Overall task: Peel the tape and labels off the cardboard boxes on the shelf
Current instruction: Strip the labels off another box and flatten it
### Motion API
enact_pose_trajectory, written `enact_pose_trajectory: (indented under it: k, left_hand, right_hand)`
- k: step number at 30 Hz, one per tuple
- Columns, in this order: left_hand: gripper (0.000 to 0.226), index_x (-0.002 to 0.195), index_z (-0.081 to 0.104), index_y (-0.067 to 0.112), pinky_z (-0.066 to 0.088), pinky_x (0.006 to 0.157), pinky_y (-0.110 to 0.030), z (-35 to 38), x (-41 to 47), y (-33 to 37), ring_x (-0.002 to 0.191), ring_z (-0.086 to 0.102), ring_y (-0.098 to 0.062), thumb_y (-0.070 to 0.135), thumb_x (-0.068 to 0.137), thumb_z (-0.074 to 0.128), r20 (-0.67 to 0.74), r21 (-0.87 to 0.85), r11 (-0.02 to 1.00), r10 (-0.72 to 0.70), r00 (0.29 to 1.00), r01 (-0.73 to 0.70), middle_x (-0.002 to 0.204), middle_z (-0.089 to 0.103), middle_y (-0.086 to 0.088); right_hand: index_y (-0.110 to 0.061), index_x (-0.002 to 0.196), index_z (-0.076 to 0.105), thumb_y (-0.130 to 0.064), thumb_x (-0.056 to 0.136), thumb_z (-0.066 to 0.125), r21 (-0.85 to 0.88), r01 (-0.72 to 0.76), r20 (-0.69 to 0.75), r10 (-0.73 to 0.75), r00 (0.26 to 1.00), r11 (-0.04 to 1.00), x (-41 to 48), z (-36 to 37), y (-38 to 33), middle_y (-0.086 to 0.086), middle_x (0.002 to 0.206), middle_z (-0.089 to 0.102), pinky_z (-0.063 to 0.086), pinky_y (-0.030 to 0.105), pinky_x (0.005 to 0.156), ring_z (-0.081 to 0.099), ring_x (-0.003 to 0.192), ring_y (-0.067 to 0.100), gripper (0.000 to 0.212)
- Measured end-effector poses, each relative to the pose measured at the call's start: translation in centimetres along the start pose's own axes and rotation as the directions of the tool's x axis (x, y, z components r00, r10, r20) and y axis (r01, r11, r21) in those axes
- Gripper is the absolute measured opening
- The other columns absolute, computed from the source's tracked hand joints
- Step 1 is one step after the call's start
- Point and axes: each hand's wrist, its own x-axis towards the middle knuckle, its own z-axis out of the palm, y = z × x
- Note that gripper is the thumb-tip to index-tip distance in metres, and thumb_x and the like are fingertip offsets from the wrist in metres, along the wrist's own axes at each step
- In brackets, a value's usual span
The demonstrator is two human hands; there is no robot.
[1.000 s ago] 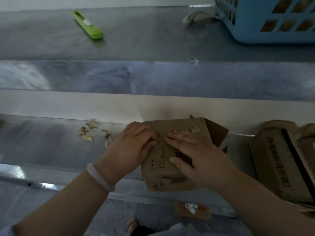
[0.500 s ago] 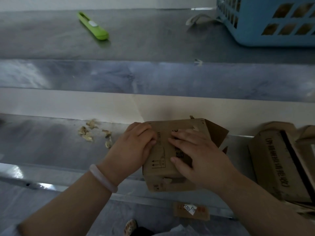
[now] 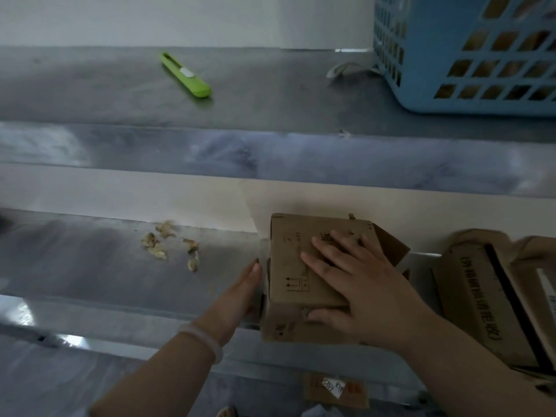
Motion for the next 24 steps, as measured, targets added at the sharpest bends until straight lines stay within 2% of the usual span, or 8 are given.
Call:
enact_pose_trajectory:
  k: [2,4,7,10,12,15,19,24]
  left_hand:
    - [0.061,0.133,0.048,0.045,0.056,0.079,-0.03,1.2,-0.1,0.2,0.111,0.061,-0.009,0.073,0.079,0.04,0.036,-0.022,1.0,-0.007,0.999,0.008,0.127,0.062,0.011]
    - [0.063,0.133,0.048,0.046,0.054,0.091,-0.04,1.7,0.1,0.8,0.115,0.06,-0.014,0.075,0.077,0.05,0.054,-0.114,0.993,0.034,0.998,-0.028,0.129,0.061,0.007]
    - [0.045,0.119,0.059,0.048,0.046,0.102,-0.045,1.1,-0.3,3.0,0.114,0.061,-0.016,0.059,0.076,0.067,-0.112,-0.198,0.966,0.145,0.983,-0.165,0.126,0.063,0.007]
    - [0.047,0.124,0.055,0.047,0.045,0.103,-0.04,0.2,-1.3,5.0,0.115,0.058,-0.015,0.04,0.08,0.073,-0.239,-0.057,0.966,0.231,0.943,-0.251,0.13,0.057,0.007]
    - [0.054,0.131,0.048,0.046,0.05,0.097,-0.035,-0.1,-2.1,5.7,0.114,0.058,-0.014,0.032,0.084,0.071,-0.237,0.051,0.952,0.306,0.922,-0.303,0.131,0.054,0.006]
    - [0.056,0.138,0.046,0.034,0.049,0.088,-0.015,0.6,-2.7,5.8,0.12,0.05,-0.002,0.022,0.088,0.067,-0.171,0.212,0.894,0.432,0.886,-0.395,0.138,0.046,0.01]
    - [0.048,0.135,0.051,0.028,0.047,0.102,-0.036,1.1,-2.3,5.2,0.121,0.052,-0.004,0.028,0.088,0.063,-0.131,0.222,0.844,0.521,0.843,-0.488,0.139,0.049,0.004]
    - [0.105,0.147,0.017,0.046,0.035,0.103,-0.015,0.5,-1.9,5.7,0.131,0.031,0.011,0.074,0.06,0.07,0.039,0.347,0.827,0.458,0.888,-0.442,0.151,0.027,0.018]
  right_hand:
    - [-0.041,0.151,0.013,-0.084,0.083,0.019,0.052,-0.01,-0.047,0.013,0.999,0.999,-0.3,-0.3,0.6,-0.01,0.159,0.018,0.011,0.049,0.118,0.01,0.148,0.018,0.08]
    - [-0.043,0.15,0.009,-0.085,0.082,0.019,0.131,-0.02,-0.092,0.032,0.995,0.991,-0.6,-0.7,1.1,-0.015,0.159,0.012,0.01,0.045,0.12,0.002,0.148,0.011,0.08]
    - [-0.041,0.151,0.019,-0.077,0.086,0.038,0.336,-0.02,-0.242,0.107,0.964,0.942,-1.4,-0.8,1.6,-0.014,0.159,0.02,0.022,0.045,0.118,0.013,0.148,0.012,0.077]
    - [-0.039,0.15,0.022,-0.062,0.086,0.052,0.554,-0.011,-0.305,0.215,0.928,0.833,-2.9,0.4,1.7,-0.015,0.157,0.023,0.029,0.044,0.115,0.021,0.146,0.011,0.074]
    - [-0.04,0.15,0.019,-0.064,0.083,0.055,0.782,-0.038,-0.212,0.323,0.922,0.622,-3.9,1.4,1.5,-0.02,0.155,0.026,0.031,0.042,0.114,0.026,0.143,0.004,0.079]
    - [-0.053,0.143,0.026,-0.083,0.065,0.059,0.978,-0.139,0.053,0.455,0.889,0.157,-3.9,1.6,1.0,-0.027,0.144,0.041,0.037,0.04,0.112,0.04,0.133,-0.002,0.09]
    - [-0.047,0.129,0.049,-0.044,0.084,0.066,0.977,-0.208,0.184,0.657,0.731,-0.041,-3.0,2.2,1.8,-0.013,0.118,0.065,0.048,0.044,0.1,0.063,0.109,0.01,0.048]
    - [-0.037,0.118,0.061,-0.011,0.097,0.05,0.962,-0.165,0.272,0.689,0.672,-0.218,-3.2,2.5,2.9,0.0,0.116,0.069,0.048,0.05,0.098,0.065,0.108,0.023,0.035]
